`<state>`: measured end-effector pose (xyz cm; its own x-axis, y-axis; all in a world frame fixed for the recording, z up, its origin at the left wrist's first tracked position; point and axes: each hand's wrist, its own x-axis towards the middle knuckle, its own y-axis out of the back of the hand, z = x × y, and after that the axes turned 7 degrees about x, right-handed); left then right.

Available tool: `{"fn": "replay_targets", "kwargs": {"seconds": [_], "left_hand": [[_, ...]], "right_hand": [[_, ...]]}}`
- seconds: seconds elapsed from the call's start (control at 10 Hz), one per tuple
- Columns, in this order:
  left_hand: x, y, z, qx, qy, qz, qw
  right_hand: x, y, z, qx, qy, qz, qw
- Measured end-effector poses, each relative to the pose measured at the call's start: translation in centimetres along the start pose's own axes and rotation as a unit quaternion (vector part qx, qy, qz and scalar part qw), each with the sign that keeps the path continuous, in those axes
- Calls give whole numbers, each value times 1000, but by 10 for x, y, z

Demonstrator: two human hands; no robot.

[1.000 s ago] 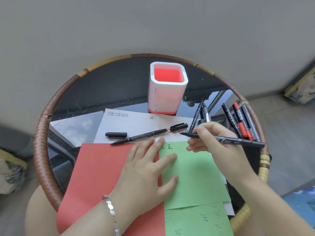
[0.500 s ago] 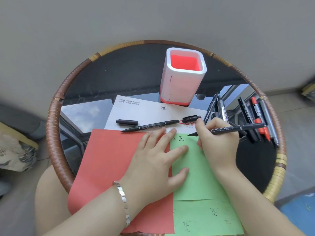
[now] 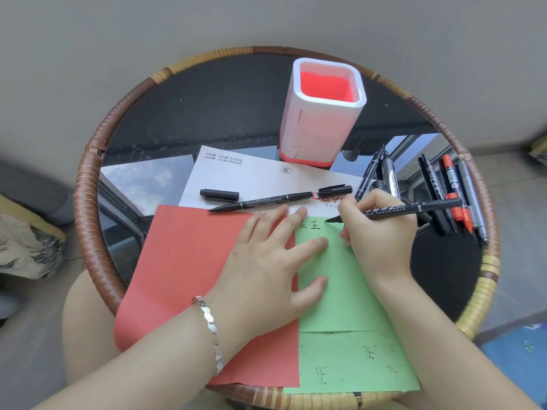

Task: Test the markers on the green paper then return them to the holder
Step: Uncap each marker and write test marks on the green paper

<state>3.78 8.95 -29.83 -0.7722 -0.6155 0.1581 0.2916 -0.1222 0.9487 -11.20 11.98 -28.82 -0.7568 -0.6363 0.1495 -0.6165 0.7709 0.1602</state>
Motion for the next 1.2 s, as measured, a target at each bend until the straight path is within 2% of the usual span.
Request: {"fn": "replay_targets", "kwargs": {"seconds": [1.2], "left_hand": [[0,2,1,2,10,-16,1000]], "right_hand": [[0,0,2,-17,7,12,1000]]}}
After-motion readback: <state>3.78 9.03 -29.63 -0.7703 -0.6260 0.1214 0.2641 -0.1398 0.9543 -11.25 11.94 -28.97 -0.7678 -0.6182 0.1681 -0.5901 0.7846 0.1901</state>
